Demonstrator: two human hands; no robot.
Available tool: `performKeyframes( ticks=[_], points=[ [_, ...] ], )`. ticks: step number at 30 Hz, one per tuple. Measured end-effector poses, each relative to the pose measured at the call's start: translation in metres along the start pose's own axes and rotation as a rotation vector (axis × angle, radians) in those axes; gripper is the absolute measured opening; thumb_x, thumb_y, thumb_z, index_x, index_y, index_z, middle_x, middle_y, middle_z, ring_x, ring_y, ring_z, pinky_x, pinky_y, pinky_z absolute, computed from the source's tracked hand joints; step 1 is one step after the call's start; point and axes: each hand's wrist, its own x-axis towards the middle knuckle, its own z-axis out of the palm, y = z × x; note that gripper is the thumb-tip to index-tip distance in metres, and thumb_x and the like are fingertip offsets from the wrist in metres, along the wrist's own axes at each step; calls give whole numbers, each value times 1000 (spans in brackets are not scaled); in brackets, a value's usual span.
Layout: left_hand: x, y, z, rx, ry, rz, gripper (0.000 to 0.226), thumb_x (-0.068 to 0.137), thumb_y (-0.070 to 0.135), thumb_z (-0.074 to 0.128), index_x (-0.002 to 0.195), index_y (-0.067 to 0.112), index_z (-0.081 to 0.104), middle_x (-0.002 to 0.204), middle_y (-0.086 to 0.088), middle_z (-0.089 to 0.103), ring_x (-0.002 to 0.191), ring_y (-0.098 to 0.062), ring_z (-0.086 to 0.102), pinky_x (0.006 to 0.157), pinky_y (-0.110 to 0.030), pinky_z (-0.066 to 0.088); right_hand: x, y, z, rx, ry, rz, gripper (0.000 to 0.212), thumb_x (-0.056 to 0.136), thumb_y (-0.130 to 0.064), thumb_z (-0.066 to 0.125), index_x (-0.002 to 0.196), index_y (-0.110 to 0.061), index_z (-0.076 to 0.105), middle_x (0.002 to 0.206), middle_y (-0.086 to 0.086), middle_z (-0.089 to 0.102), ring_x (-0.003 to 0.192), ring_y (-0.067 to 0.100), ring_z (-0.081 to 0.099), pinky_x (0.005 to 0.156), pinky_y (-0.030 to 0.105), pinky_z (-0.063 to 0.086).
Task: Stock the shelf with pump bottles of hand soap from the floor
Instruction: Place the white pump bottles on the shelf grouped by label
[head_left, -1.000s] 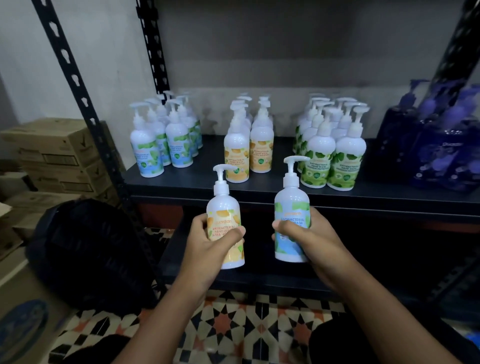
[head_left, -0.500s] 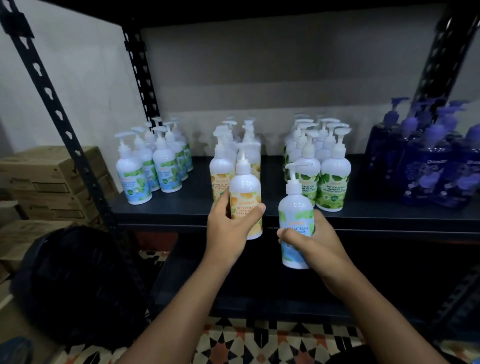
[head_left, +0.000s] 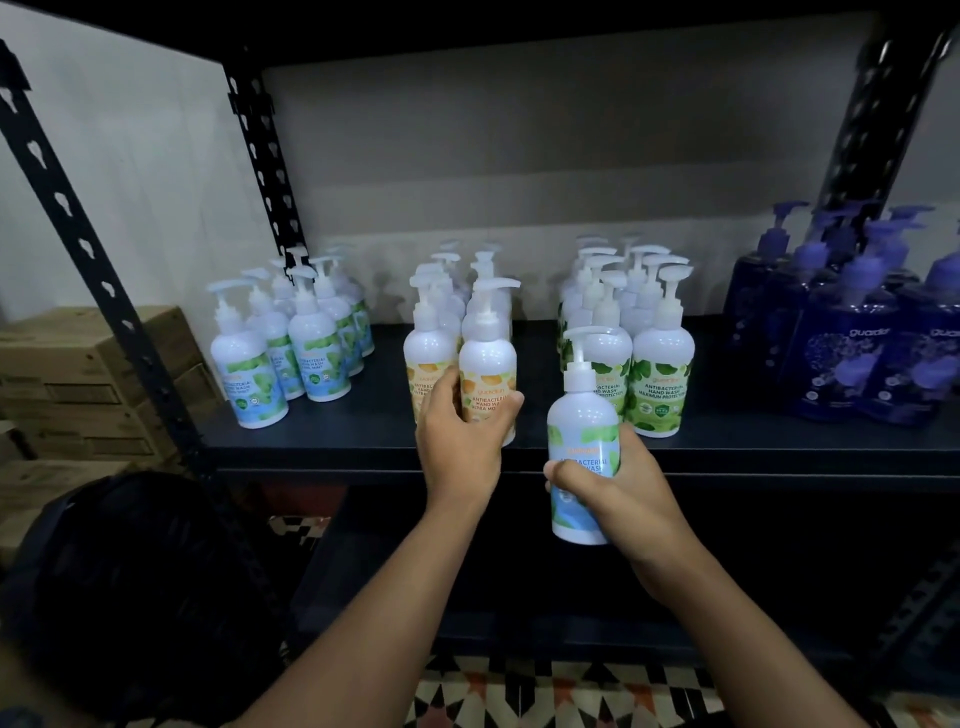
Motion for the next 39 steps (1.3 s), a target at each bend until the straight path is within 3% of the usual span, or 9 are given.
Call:
performKeyframes(
  ticks=[2,4,8,12,13,15,18,32,39],
  points=[
    [-1,-1,3,49,28,-8,51,71,40,89,116,27,68,117,3,51,101,-15,65,96,-31,53,-1,0,2,3,-11,-2,36,80,-11,80,109,-19,60,89,4,71,73,11,69,64,24,55],
    [-4,0,4,55,49,-22,72,67,39,92,131,21,62,121,2,45,103,-14,63,97,-27,52,-2,0,4,3,-14,0,41,74,-17,82,109,-20,61,88,4,71,73,12,69,65,25,56],
    [-14,-4,5,101,92,-43,60,66,34,93,109,20,54,114,4,49,102,-13,59,90,-28,53,-2,1,6,0,-13,12,40,77,-15,82,110,-22,60,92,6,72,77,15,71,66,27,57],
    [-13,-5,6,131,110,-48,48,71,27,90,102,22,53,110,5,49,98,-12,58,74,-3,40,-4,3,6,-12,-19,17,41,74,-19,82,108,-23,60,92,6,71,78,17,71,69,30,59],
    [-11,-6,8,131,120,-47,48,71,26,90,103,21,54,111,5,48,99,-13,59,77,-5,42,-4,3,7,-17,-22,18,43,71,-23,82,108,-23,60,91,6,71,77,16,71,68,29,59],
    [-7,-7,12,143,144,-63,49,71,28,90,106,20,56,111,5,47,101,-17,61,88,-26,54,-5,4,8,-35,-26,12,43,70,-24,82,106,-22,60,89,5,71,75,14,70,67,29,58],
    [-2,-8,18,175,171,-93,52,70,31,89,110,17,58,110,6,46,104,-23,61,93,-44,55,-5,7,7,-58,-22,7,42,69,-27,82,104,-22,59,88,4,70,75,15,69,69,32,59],
    [1,-6,22,200,202,-102,55,73,31,88,116,11,60,115,1,49,107,-25,59,95,-45,53,-4,7,3,-66,-23,-1,47,62,-33,78,104,-23,60,84,-1,71,75,13,70,69,29,55],
    [-9,-8,2,151,135,-37,51,76,29,87,116,9,62,113,4,48,95,-13,61,80,-20,47,-5,8,3,-89,-17,-8,41,73,-23,82,106,-23,59,88,2,71,79,17,71,72,33,59]
  ],
)
